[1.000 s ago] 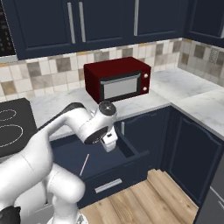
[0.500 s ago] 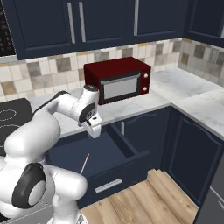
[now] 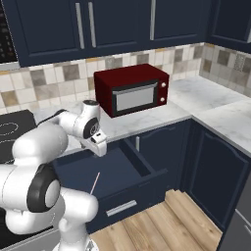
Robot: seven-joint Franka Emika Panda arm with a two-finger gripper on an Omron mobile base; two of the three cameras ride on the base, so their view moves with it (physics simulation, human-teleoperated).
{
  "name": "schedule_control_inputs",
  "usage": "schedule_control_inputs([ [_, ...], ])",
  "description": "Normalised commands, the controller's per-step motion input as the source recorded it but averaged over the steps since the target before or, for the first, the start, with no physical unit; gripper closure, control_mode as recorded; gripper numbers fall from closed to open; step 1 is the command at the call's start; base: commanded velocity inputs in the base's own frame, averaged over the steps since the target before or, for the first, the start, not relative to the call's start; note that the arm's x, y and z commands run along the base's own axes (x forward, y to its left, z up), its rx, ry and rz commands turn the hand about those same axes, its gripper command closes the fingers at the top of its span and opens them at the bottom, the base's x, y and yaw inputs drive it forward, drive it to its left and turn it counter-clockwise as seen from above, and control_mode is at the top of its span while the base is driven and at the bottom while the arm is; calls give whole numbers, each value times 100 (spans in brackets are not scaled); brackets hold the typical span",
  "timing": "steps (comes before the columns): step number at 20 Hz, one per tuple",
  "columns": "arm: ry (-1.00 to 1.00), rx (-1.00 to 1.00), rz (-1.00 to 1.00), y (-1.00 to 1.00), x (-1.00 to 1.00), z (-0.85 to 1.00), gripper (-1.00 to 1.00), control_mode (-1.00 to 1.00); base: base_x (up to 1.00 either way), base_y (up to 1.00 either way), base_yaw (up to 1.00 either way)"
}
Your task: Take a straw from the drawer in front and place it inside the glass cup on the dining counter.
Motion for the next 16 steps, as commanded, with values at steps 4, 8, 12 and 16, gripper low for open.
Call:
schedule_control_inputs([
  [4, 0, -5, 0, 0, 2, -54, -100, -100, 0, 0, 0],
  [8, 0, -5, 2, 0, 17, -52, -100, -100, 0, 0, 0],
  [12, 0, -4, 6, 8, 28, -49, -100, -100, 0, 0, 0],
  [16, -1, -2, 11, 3, 33, -44, -100, -100, 0, 0, 0],
])
